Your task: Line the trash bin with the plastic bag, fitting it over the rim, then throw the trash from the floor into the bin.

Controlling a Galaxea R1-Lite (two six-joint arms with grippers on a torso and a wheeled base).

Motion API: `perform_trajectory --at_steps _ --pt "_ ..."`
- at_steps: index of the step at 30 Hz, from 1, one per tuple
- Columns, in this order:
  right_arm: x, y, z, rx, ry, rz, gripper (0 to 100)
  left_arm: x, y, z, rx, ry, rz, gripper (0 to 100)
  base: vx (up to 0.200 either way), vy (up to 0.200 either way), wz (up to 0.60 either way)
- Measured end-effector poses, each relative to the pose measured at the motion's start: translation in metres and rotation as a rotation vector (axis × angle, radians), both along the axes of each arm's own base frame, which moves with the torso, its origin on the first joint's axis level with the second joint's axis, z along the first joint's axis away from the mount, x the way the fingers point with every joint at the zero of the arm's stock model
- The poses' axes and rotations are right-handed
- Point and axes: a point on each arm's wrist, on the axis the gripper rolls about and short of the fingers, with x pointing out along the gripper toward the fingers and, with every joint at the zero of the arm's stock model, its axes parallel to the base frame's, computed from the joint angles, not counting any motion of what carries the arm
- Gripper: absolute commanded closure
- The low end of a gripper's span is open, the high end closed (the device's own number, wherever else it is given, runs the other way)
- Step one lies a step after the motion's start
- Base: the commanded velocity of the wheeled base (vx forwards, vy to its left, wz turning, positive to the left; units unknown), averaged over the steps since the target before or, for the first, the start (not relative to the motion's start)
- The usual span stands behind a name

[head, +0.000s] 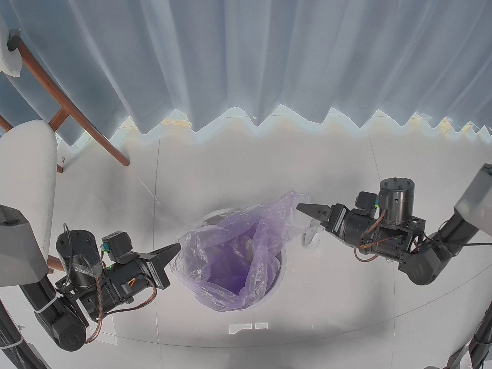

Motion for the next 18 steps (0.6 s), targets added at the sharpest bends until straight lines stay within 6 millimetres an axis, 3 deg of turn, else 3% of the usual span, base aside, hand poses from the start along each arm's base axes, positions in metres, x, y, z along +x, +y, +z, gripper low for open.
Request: perform_trajectory --at_steps 4,10,18 --pt "-0.025 -0.002 0.008 -0.032 0.050 0.018 0 -0.003 -0.002 -0.002 0.011 0.008 -0.015 100 0.000 0.000 0.00" --pt "-0.055 0.019 0.023 -0.098 0.074 0.053 0 -0.007 -0.005 -0.004 0.041 0.005 -0.038 100 0.000 0.000 0.00" --pt "-0.065 0.051 0.027 -0.193 0.002 0.118 0 -0.009 -0.005 -0.005 0.050 0.004 -0.046 100 0.000 0.000 0.00"
